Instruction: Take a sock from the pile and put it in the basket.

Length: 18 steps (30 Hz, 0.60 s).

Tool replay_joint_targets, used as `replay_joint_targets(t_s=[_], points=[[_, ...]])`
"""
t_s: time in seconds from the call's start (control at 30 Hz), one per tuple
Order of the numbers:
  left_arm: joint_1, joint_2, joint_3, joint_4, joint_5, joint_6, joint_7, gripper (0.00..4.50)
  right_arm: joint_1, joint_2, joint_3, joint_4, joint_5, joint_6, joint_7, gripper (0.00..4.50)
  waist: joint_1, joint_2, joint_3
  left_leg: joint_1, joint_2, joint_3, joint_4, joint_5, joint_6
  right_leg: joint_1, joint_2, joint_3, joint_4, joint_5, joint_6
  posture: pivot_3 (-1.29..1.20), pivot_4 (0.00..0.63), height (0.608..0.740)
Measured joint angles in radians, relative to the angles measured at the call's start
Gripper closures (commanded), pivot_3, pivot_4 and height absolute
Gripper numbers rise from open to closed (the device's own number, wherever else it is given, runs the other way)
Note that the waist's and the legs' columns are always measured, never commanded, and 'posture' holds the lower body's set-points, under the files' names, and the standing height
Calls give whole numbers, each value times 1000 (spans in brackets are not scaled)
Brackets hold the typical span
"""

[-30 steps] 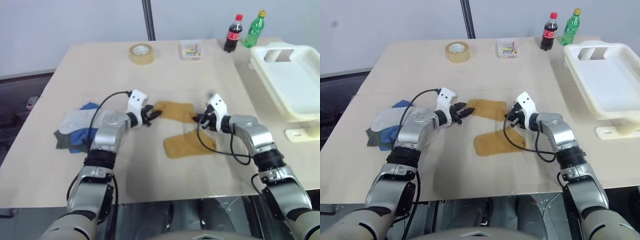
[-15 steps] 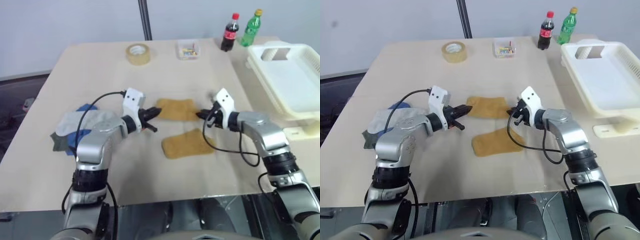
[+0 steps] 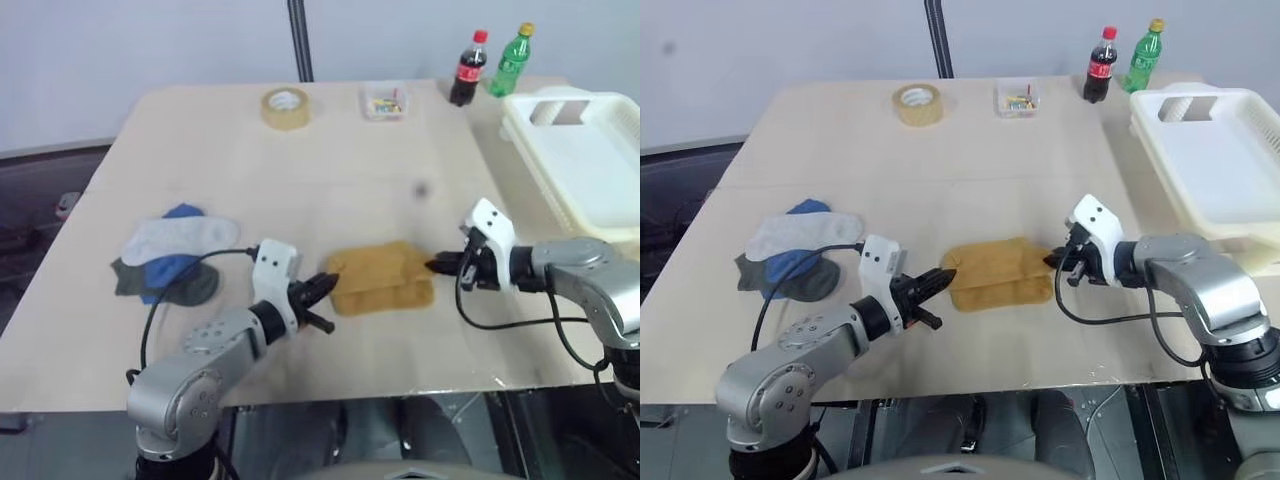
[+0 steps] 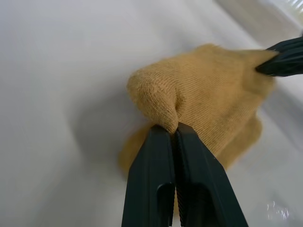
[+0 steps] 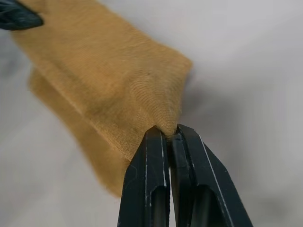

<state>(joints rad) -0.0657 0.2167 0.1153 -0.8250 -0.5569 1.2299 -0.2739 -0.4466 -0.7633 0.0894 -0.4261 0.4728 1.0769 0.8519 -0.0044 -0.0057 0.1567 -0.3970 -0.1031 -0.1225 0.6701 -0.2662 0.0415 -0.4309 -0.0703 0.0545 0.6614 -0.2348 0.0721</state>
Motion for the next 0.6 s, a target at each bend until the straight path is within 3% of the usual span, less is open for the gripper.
replay_joint_targets(t_s=[0.17, 0.47, 0.6], points=[[45, -2, -18, -9, -16, -15, 14, 4451, 10, -31, 0, -29, 30, 23, -6, 4500, 6, 0, 0, 0, 0, 0, 0, 0, 0, 0, 0, 0, 0, 0, 0, 0, 150, 739], [64, -105, -51, 50, -47, -14, 59, 4451, 15, -43, 37, 8, 0, 10, -51, 4500, 20, -1, 0, 0, 0, 1, 0, 0, 0, 0, 0, 0, -1, 0, 0, 0, 150, 739], [76, -97, -57, 56, -57, -12, 60, 4451, 15, -43, 58, 31, -12, 5, -54, 4500, 19, -1, 0, 0, 0, 1, 0, 0, 0, 0, 0, 0, -1, 0, 0, 0, 150, 739]])
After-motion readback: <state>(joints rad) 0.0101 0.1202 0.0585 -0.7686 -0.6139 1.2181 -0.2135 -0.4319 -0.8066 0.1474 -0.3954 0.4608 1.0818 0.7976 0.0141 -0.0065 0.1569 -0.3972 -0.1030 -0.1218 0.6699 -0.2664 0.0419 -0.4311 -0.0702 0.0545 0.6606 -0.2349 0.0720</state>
